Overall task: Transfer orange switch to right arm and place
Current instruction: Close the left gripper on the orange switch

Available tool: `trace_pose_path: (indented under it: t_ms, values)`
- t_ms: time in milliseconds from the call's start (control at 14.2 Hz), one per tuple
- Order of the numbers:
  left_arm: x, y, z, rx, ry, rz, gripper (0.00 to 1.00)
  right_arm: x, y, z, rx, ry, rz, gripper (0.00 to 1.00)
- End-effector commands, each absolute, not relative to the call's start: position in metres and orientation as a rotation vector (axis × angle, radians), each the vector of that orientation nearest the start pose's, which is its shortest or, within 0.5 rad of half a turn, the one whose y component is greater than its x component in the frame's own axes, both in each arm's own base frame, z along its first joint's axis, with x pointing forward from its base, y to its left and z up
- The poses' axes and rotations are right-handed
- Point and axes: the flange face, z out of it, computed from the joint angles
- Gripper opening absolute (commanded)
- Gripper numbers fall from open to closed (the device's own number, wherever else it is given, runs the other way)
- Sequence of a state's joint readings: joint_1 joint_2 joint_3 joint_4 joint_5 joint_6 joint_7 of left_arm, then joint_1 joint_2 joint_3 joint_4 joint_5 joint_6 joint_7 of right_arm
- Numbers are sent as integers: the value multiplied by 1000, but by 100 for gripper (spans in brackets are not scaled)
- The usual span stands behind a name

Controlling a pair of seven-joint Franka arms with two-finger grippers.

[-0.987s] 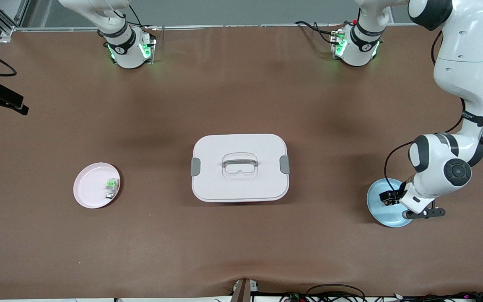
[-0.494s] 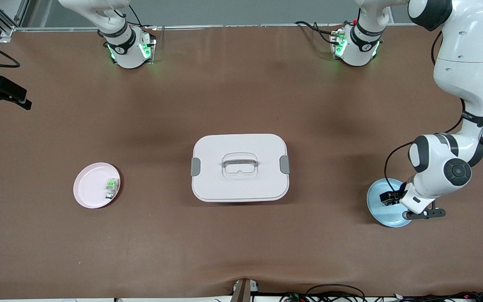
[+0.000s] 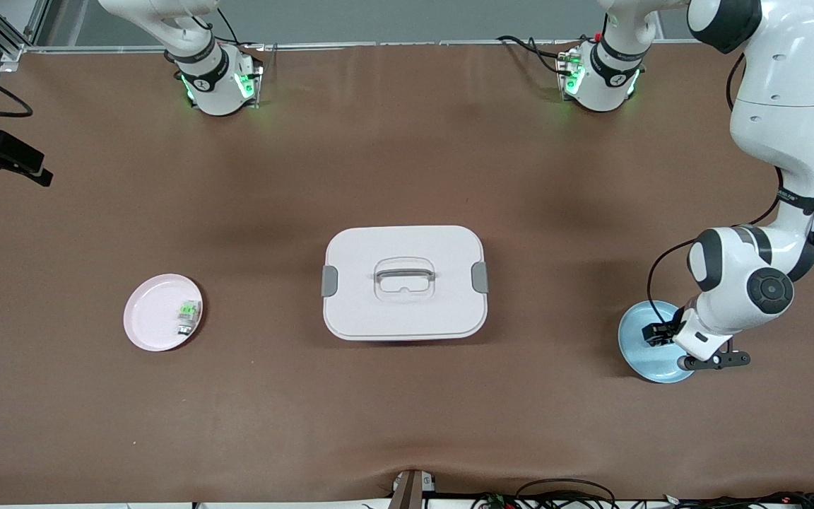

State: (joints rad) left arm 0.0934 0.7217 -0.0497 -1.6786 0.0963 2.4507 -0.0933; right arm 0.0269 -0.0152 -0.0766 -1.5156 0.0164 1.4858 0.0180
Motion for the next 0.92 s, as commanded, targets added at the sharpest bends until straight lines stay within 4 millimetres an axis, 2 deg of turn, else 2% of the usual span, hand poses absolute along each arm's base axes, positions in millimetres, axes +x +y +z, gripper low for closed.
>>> trace_pose_path:
  t_ms: [0, 141, 212, 494, 846]
  values:
    - [688, 35, 187, -3097, -105, -106, 41, 537, -26, 656, -3134, 120, 22, 100]
    - [690, 35, 195, -3096, -105, -123, 11, 538, -27, 657, -3143, 121, 7, 100]
    - [690, 38, 197, -3096, -113, -125, 0, 539, -29, 657, -3166, 120, 3, 100]
    - [691, 33, 204, -3095, -102, -130, 0, 539, -29, 657, -3177, 122, -2, 100]
    - [689, 28, 227, -3096, -97, -124, 0, 540, -28, 656, -3167, 123, 3, 100]
